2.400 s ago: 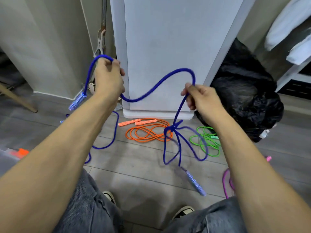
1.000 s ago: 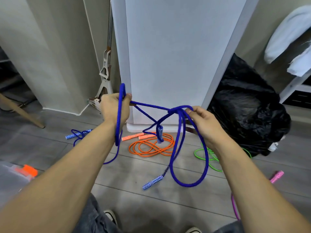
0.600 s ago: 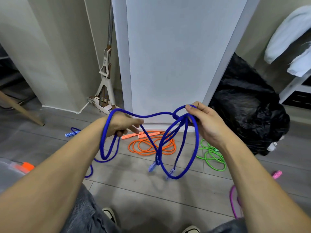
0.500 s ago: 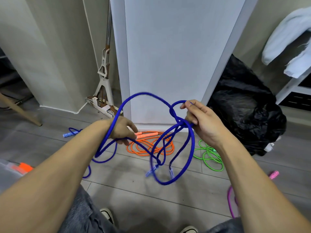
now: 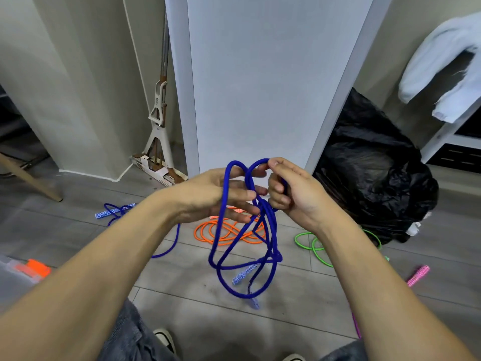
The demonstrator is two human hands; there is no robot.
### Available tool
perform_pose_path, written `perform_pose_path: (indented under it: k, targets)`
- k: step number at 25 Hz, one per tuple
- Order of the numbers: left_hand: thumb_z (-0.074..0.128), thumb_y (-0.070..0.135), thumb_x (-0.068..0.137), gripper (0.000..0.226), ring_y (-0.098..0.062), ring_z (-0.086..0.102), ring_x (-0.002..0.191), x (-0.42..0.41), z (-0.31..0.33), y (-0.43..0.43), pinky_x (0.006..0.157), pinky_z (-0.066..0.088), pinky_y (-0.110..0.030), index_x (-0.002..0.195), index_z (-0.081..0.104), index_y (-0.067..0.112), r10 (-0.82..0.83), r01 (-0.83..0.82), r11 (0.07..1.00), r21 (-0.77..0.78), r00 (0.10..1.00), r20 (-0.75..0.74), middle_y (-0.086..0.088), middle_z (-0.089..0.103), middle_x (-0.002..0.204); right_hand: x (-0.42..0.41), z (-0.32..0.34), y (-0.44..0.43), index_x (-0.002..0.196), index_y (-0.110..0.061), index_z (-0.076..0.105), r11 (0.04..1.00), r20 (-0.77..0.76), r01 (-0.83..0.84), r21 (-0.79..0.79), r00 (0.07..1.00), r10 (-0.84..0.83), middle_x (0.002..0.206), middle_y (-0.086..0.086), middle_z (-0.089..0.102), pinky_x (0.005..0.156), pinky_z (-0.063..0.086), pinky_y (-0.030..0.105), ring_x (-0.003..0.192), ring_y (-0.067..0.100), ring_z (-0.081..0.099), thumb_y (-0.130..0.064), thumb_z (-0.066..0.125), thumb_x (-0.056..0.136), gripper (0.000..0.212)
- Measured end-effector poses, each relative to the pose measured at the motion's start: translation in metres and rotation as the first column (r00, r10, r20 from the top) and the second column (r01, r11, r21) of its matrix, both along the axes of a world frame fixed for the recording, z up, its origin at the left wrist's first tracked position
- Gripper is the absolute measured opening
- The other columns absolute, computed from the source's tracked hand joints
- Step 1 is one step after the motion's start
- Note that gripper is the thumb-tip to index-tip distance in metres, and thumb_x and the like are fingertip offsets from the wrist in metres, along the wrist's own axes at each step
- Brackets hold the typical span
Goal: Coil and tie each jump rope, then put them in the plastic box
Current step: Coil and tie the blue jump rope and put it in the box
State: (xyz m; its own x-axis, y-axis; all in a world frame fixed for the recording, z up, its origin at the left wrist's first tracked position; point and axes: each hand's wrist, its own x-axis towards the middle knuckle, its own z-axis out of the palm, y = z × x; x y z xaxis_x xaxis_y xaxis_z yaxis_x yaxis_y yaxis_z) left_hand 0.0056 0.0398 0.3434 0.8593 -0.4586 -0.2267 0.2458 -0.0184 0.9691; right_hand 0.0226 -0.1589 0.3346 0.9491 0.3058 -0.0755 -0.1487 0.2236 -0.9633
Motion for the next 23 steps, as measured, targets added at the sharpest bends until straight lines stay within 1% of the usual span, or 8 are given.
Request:
perform_pose_path:
  k: [3,6,11,14,16,18,21,23]
  targets:
    - [0.071,0.01,0.089,0.02,-0.022,0.068,0.068,-0.006,-0.001,-0.013,0.063,0.058,-0.028,0.108,0.069,0.005,0.129,-0.145,0.978,0.151,0.986,0.109,-0.013,0.076,0.098,0.001,0.0,0.002,0.082,-0.007,0.067,0.993,-0.03,0.118,0.02,0.993,-0.118,0.055,0.001,0.032,0.046,0.022,0.026,0.044,0.014,0.026,-0.017,0.054,0.098,0.023]
    - [0.074,0.012,0.085,0.019,-0.021,0.07,0.062,0.001,-0.003,-0.007,0.061,0.059,-0.028,0.104,0.07,0.006,0.214,-0.262,0.935,0.237,0.954,0.213,-0.007,0.077,0.089,0.004,-0.002,-0.002,0.072,-0.008,0.056,0.971,-0.108,0.228,0.065,0.969,-0.221,0.048,-0.002,0.022,0.047,0.02,0.029,0.041,0.014,0.019,-0.018,0.056,0.093,0.023]
    - [0.07,0.014,0.09,0.017,-0.025,0.072,0.071,0.012,-0.009,0.006,0.067,0.061,-0.037,0.104,0.071,0.006,0.387,-0.425,0.899,0.105,0.884,0.26,-0.011,0.076,0.089,0.005,-0.002,-0.014,0.087,-0.006,0.071,0.988,-0.001,0.01,-0.155,1.0,-0.01,0.044,-0.005,0.021,0.047,0.028,0.023,0.04,0.012,0.02,-0.023,0.058,0.098,0.024]
    - [0.072,0.024,0.088,0.018,-0.014,0.066,0.067,0.017,-0.01,0.011,0.065,0.055,-0.025,0.097,0.073,0.009,0.351,-0.43,0.875,0.222,0.879,0.322,-0.008,0.072,0.08,0.01,-0.008,-0.013,0.079,-0.006,0.068,0.983,0.002,0.172,-0.07,0.985,-0.172,0.046,-0.006,0.024,0.047,0.026,0.022,0.043,0.011,0.024,-0.023,0.06,0.098,0.026]
    - [0.068,0.03,0.092,0.026,-0.015,0.054,0.056,0.018,-0.009,0.014,0.063,0.054,-0.026,0.09,0.07,0.005,0.396,-0.442,0.882,0.164,0.884,0.249,-0.014,0.055,0.069,0.014,-0.009,-0.02,0.072,-0.01,0.063,0.95,0.117,0.26,-0.175,0.963,-0.243,0.045,-0.007,0.033,0.044,0.023,0.019,0.04,0.007,0.027,-0.025,0.068,0.093,0.027]
    - [0.067,0.037,0.091,0.033,-0.015,0.04,0.047,0.02,-0.006,0.026,0.052,0.049,-0.026,0.081,0.065,0.006,0.419,-0.486,0.848,0.21,0.859,0.295,-0.005,0.041,0.06,0.017,-0.011,-0.037,0.075,-0.013,0.066,0.795,0.324,0.222,-0.564,0.945,-0.034,0.05,-0.004,0.05,0.046,0.032,0.02,0.043,0.007,0.038,-0.03,0.078,0.084,0.023]
    - [0.069,0.057,0.082,0.046,-0.013,0.046,0.049,0.022,-0.006,0.041,0.05,0.039,-0.025,0.07,0.062,0.013,0.215,-0.579,0.592,0.56,0.784,0.583,0.001,0.05,0.053,0.02,-0.023,-0.06,0.075,-0.019,0.068,0.419,0.292,0.196,-0.887,0.94,0.177,0.056,0.002,0.058,0.054,0.04,0.029,0.049,0.014,0.049,-0.04,0.078,0.081,0.024]
    - [0.068,0.065,0.079,0.057,-0.023,0.057,0.057,0.025,-0.01,0.044,0.055,0.046,-0.031,0.067,0.058,0.01,0.237,-0.653,0.511,0.559,0.732,0.639,-0.01,0.059,0.058,0.02,-0.027,-0.065,0.071,-0.014,0.066,0.436,0.274,0.221,-0.873,0.96,0.063,0.058,0.003,0.062,0.06,0.05,0.032,0.052,0.017,0.063,-0.041,0.072,0.086,0.032]
